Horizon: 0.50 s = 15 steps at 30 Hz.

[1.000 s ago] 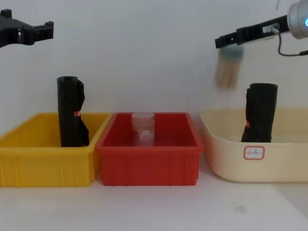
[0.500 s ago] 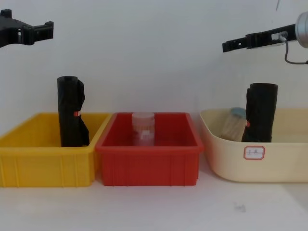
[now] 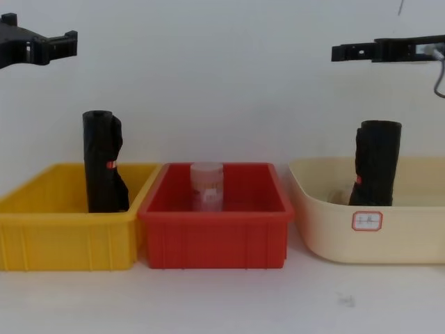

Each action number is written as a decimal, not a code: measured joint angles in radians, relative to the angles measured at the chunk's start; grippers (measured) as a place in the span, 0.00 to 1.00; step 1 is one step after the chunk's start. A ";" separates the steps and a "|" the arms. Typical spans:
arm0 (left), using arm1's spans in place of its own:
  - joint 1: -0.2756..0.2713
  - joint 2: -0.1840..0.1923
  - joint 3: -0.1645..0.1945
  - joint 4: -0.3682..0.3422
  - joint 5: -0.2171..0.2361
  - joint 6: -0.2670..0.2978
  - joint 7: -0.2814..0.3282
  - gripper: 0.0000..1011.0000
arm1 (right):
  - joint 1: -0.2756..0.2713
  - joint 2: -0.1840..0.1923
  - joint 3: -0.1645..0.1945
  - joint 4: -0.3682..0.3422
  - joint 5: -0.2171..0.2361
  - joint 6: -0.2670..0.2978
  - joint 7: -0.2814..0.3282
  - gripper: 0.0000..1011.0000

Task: Pick up the garbage bag with the one hand and transfer it to the other hand.

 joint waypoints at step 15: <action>0.000 0.000 0.000 0.000 0.000 0.000 0.000 0.99 | -0.254 0.111 0.040 -0.320 0.113 0.031 0.122 0.99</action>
